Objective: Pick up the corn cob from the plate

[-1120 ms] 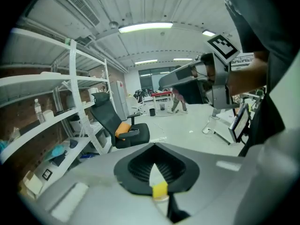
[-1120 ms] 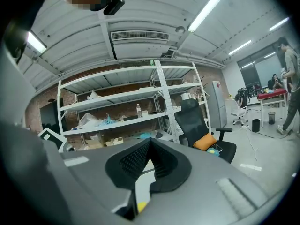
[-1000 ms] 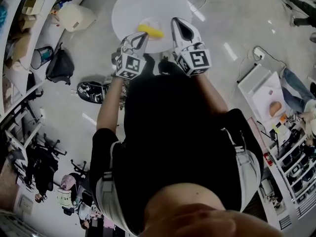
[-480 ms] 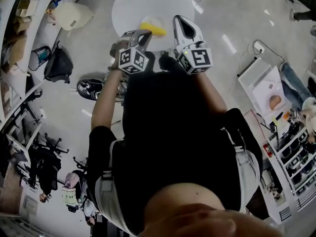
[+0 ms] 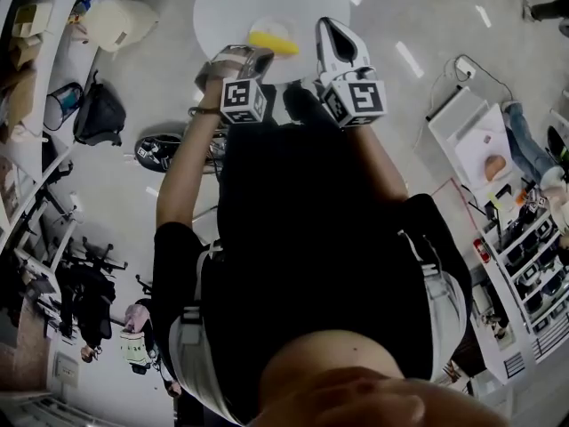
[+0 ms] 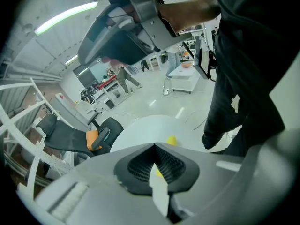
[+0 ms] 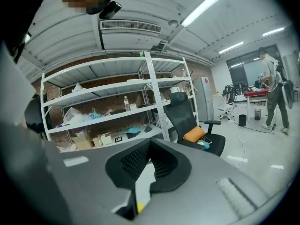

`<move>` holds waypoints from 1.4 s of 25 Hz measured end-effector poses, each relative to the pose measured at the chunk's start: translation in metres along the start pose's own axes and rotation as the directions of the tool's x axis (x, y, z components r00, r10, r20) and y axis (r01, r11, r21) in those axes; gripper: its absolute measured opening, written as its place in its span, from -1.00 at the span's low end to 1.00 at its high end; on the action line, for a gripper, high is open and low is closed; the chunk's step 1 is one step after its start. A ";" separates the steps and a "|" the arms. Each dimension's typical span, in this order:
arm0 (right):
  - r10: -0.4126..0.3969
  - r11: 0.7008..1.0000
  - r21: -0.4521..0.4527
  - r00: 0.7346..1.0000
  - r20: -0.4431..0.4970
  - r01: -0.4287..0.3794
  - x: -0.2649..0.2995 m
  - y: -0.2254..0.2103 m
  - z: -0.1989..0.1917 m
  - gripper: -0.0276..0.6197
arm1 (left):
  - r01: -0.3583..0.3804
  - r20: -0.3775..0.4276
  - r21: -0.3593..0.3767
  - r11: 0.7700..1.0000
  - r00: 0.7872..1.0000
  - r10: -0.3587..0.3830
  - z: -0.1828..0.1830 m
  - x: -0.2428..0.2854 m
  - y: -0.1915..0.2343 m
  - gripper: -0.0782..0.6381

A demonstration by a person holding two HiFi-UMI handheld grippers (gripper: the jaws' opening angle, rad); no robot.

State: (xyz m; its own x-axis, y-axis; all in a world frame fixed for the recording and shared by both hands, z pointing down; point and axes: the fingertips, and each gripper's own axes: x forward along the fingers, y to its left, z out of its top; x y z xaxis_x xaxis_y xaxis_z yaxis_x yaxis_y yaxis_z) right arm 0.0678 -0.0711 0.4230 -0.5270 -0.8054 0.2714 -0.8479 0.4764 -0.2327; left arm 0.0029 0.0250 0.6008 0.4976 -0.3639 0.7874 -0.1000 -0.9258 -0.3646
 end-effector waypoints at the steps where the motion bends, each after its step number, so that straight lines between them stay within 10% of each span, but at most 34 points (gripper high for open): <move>1: -0.008 1.000 0.000 1.000 -0.008 0.008 0.000 -0.002 -0.003 -0.89 | 0.011 -0.007 0.015 1.000 1.000 -0.011 -0.003 0.004 -0.001 -0.78; 19: -0.029 0.999 0.041 0.998 -0.056 0.031 0.020 -0.015 -0.022 -0.89 | 0.132 -0.112 0.095 0.987 0.986 -0.121 -0.034 0.062 -0.014 -0.76; 35: -0.051 0.996 0.064 0.993 -0.110 0.058 0.038 -0.034 -0.032 -0.89 | 0.242 -0.182 0.089 0.966 0.958 -0.223 -0.054 0.099 -0.027 -0.21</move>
State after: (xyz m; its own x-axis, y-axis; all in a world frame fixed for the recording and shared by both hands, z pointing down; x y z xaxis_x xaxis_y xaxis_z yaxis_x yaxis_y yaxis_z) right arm 0.0747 -0.1062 0.4709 -0.4864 -0.7849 0.3838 -0.8716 0.4054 -0.2755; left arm 0.0086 0.0090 0.7151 0.3419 -0.1608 0.9259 0.1005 -0.9733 -0.2061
